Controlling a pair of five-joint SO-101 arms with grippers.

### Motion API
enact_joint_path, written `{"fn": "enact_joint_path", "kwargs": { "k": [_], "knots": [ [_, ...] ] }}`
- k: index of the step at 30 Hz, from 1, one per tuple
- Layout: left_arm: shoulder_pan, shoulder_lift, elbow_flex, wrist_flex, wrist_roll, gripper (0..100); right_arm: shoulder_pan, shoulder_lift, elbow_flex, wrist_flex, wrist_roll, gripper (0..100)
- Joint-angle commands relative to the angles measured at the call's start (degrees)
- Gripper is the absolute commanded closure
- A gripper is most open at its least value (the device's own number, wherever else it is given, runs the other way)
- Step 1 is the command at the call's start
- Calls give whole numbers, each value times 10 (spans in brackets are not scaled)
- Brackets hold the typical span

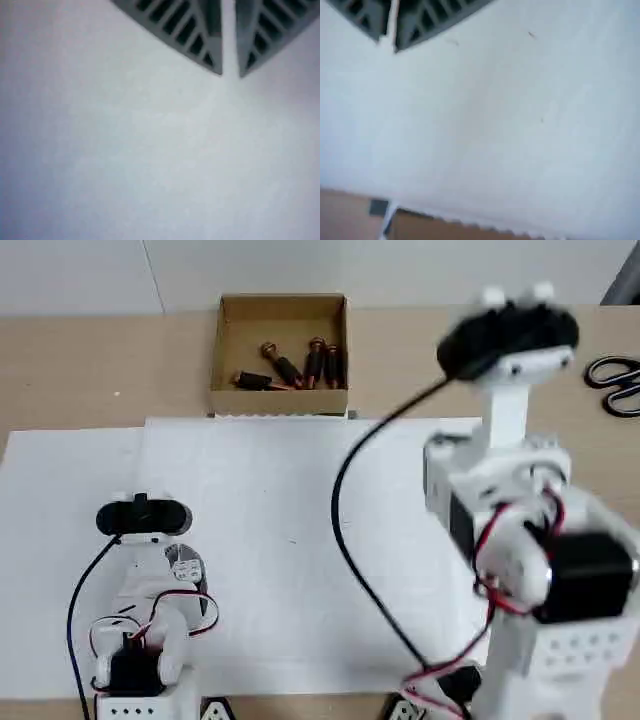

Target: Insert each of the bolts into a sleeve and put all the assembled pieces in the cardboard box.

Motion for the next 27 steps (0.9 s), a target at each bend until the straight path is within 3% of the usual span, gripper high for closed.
{"fn": "enact_joint_path", "kwargs": {
  "k": [1, 15, 20, 23, 27],
  "knots": [
    [-2, -6, -2, -13, -1, 994, 16, -74, 100, -14, -2, 995],
    [0, -6, -2, -13, -2, 994, 42, -497, 687, -220, 3, 995],
    [-2, -6, -2, -13, -1, 994, 42, -664, 820, -219, 42, 995],
    [-2, -6, -2, -13, -1, 994, 43, -664, 840, -225, 64, 995],
    [-2, -6, -2, -13, -1, 994, 50, -650, 868, -225, 40, 995]
  ]
}}
